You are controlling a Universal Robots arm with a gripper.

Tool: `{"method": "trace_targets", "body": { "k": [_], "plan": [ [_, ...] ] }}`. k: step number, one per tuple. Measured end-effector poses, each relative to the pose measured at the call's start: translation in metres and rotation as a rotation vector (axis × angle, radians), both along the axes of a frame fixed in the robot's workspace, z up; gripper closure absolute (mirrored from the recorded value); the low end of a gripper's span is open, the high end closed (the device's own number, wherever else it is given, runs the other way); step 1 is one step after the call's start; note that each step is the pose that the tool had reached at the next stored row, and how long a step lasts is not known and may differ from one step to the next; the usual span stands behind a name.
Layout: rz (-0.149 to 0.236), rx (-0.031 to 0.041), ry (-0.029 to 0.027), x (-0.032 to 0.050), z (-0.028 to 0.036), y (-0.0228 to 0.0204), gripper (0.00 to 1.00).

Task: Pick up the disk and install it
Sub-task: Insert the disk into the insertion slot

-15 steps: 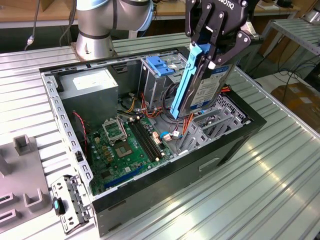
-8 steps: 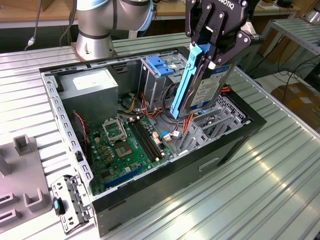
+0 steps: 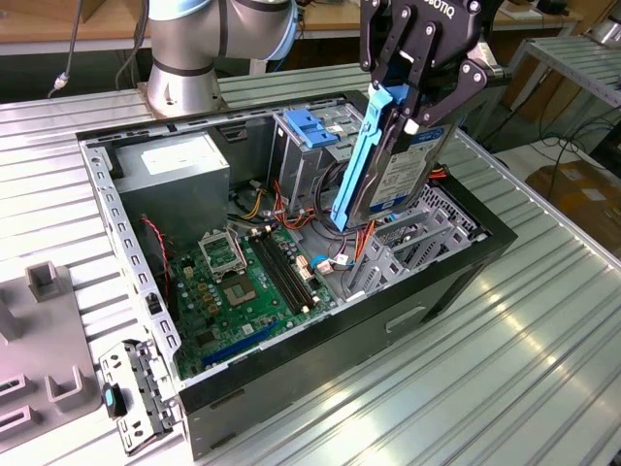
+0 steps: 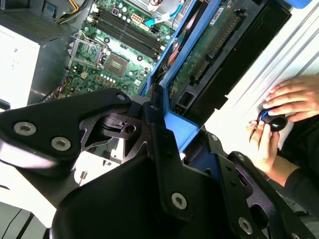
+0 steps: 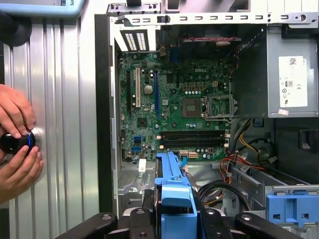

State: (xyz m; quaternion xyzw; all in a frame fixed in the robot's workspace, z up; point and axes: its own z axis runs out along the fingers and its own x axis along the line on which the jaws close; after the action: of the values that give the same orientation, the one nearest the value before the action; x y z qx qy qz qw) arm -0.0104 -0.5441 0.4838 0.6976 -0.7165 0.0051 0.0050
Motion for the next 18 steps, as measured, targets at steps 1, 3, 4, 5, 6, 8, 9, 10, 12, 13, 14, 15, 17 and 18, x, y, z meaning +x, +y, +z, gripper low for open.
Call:
{"method": "trace_targets", "body": {
  "k": [1, 3, 4, 5, 6, 8, 9, 10, 12, 13, 14, 15, 17, 18],
  "plan": [
    [0.0, 0.0, 0.0, 0.0003, 0.0, 0.0, 0.63],
    [0.0, 0.0, 0.0, 0.0009, 0.0, 0.0, 0.63],
    [0.0, 0.0, 0.0, 0.0017, 0.0, 0.0, 0.63],
    [0.0, 0.0, 0.0, 0.0026, 0.0, 0.0, 0.63],
    [0.0, 0.0, 0.0, 0.0038, 0.0, 0.0, 0.63],
    [0.0, 0.0, 0.0, 0.0079, 0.0, 0.0, 0.63],
    [0.0, 0.0, 0.0, 0.0119, 0.0, 0.0, 0.63],
    [0.0, -0.0001, 0.0, 0.0156, 0.0, 0.0, 0.63],
    [0.0, -0.0002, 0.0, 0.0202, 0.0, 0.0001, 0.63],
    [0.0, 0.0001, 0.0, 0.0237, -0.0002, 0.0, 0.63],
    [0.0, 0.0001, 0.0, 0.0262, -0.0002, 0.0, 0.63],
    [0.0, 0.0, 0.0, 0.0301, -0.0002, 0.0, 0.63],
    [0.0, 0.0, 0.0, 0.0383, -0.0003, 0.0, 0.63],
    [0.0, 0.0, 0.0, 0.0412, -0.0004, 0.0, 0.63]
  ]
}}
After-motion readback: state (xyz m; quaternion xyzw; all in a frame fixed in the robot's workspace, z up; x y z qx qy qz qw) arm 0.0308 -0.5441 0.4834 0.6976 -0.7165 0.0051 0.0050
